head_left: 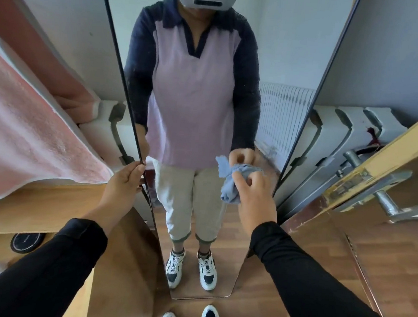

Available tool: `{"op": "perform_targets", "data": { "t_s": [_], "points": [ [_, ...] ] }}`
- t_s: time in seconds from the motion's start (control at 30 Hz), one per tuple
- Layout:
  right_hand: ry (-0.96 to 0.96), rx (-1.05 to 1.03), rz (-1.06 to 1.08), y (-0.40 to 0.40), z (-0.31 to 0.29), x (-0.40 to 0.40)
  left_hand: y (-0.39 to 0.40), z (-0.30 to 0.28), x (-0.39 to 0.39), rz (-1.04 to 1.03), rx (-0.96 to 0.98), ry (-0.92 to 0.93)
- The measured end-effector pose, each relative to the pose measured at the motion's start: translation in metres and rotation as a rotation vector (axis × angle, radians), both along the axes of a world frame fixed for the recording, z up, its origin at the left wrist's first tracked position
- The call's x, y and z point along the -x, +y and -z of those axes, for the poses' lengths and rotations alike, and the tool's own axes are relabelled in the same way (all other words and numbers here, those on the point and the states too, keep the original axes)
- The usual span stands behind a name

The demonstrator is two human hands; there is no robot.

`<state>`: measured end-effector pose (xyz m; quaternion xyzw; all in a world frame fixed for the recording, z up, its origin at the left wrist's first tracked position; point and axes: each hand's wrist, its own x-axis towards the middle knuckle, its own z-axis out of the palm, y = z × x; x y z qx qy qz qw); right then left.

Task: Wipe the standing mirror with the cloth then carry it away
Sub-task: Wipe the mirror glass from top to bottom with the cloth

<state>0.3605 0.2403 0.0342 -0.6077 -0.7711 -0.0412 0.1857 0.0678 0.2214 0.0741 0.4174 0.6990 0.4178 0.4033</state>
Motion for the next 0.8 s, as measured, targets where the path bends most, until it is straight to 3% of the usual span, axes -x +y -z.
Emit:
{"op": "perform_targets", "data": {
  "t_s": [0.07, 0.17, 0.3, 0.4, 0.57, 0.8],
  "points": [
    [-0.032, 0.100, -0.027, -0.006, 0.017, -0.016, 0.001, 0.001, 0.000, 0.009, -0.007, 0.013],
    [0.116, 0.236, 0.044, -0.013, 0.026, -0.034, 0.001, 0.004, 0.005, 0.028, 0.010, -0.010],
    [0.503, 0.025, 0.232, 0.005, -0.011, -0.037, 0.002, 0.004, 0.006, 0.032, 0.037, -0.023],
    [0.597, -0.159, 0.266, 0.021, -0.039, -0.039, 0.002, 0.006, 0.004, 0.021, 0.033, -0.052],
    [0.525, -0.253, 0.235, 0.028, -0.038, -0.038, 0.002, 0.010, 0.003, 0.014, 0.004, -0.065],
    [0.393, 0.107, 0.189, -0.001, 0.025, -0.038, 0.005, 0.014, 0.005, 0.012, 0.000, -0.078]
  ]
}}
